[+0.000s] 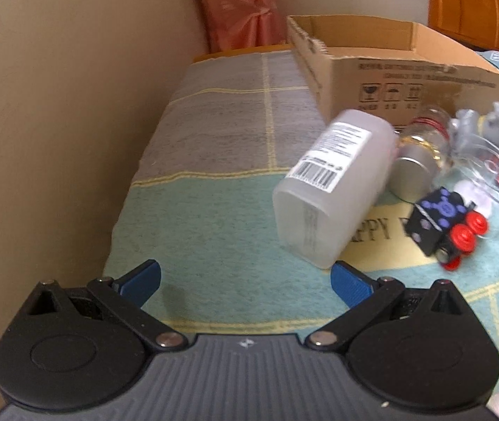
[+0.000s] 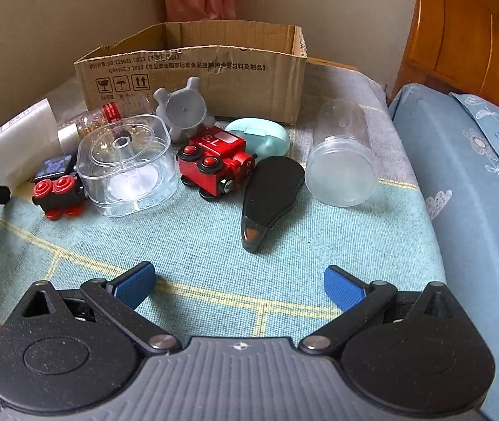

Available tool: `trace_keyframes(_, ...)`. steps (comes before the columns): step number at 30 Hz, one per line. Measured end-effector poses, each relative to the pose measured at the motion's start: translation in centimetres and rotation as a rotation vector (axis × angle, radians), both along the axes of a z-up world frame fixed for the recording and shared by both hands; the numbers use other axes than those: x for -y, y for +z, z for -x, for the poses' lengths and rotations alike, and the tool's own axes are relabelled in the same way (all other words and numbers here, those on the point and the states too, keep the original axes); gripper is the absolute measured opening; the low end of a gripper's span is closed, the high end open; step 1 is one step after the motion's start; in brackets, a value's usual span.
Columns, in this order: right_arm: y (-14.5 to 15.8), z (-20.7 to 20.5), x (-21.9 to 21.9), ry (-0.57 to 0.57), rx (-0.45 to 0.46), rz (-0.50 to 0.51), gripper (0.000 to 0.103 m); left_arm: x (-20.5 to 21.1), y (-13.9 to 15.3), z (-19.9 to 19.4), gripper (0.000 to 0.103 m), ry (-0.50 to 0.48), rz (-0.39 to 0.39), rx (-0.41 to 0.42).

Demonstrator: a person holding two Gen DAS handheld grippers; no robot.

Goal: Organize rigid objects
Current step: 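Grasp the white plastic bottle with the left tool while the right tool approaches the clear container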

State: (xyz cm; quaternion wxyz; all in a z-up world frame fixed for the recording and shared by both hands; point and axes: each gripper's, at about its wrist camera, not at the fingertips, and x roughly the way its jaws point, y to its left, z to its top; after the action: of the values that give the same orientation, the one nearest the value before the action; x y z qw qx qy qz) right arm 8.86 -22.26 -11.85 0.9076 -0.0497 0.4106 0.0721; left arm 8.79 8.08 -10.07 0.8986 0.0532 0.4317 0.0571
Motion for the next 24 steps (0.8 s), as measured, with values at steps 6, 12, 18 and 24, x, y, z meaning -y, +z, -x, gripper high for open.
trace_keyframes(6, -0.1, 0.3, 0.1, 0.009, 0.018, -0.003, 0.103, -1.1, -0.2, -1.6, 0.102, 0.017, -0.016, 0.008)
trace_keyframes(12, -0.2, 0.1, 0.2, 0.011, 0.026, -0.002, 0.103, -1.9, -0.3, -3.1, 0.102, 0.033, -0.026, 0.024)
trace_keyframes(18, -0.2, 0.2, 0.2, 0.014, 0.039, -0.004, 0.103, -1.3, -0.1, -1.7, 0.102, -0.049, 0.107, 0.016)
trace_keyframes(24, -0.4, 0.4, 0.2, 0.019, 0.06, -0.009, 0.103, 0.5, 0.5, -1.5, 0.102, -0.128, 0.144, 0.076)
